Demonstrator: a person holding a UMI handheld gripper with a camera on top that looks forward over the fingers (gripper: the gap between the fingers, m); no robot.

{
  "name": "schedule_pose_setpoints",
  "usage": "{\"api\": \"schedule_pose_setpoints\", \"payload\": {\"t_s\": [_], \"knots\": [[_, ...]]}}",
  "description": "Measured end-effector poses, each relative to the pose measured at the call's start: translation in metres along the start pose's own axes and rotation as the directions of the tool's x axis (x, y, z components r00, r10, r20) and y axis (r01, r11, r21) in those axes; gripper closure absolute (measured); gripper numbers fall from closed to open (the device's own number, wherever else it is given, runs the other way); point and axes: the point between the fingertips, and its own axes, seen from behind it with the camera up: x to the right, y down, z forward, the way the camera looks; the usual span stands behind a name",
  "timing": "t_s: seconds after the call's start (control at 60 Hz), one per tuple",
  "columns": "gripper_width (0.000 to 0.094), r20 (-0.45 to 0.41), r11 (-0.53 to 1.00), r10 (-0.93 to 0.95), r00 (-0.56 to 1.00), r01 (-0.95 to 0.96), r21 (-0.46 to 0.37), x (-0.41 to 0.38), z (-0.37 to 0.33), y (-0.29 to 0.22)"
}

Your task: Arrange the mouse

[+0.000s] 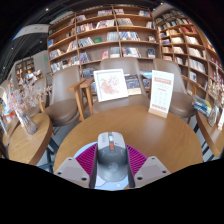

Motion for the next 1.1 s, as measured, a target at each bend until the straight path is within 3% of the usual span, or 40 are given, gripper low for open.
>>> {"api": "schedule_pose_setpoints", "payload": {"t_s": [0.217,0.333,0.45,0.5,0.583,0.617,0.867,1.1], "knots": [[0.0498,-0.037,0.996,-0.032,0.999,0.029,-0.086,-0.031,0.031,0.059],[0.0487,-0.059,0.997,-0.057,0.997,0.053,-0.062,-0.032,0.038,0.068],[0.042,-0.077,0.997,-0.07,0.995,0.067,-0.042,-0.031,0.04,0.066],[0.0344,-0.068,0.997,-0.069,0.995,0.066,-0.044,-0.034,0.04,0.067],[0.0073,-0.059,0.998,-0.05,0.997,0.047,-0.041,-0.036,0.033,0.065],[0.0112,-0.062,0.998,-0.047,0.997,0.045,-0.032,-0.035,0.027,0.061],[0.0073,-0.042,0.993,-0.088,0.995,0.091,0.072,-0.029,-0.081,0.04],[0.0075,-0.079,0.992,-0.084,0.993,0.091,0.09,-0.001,-0.201,0.056]]}}
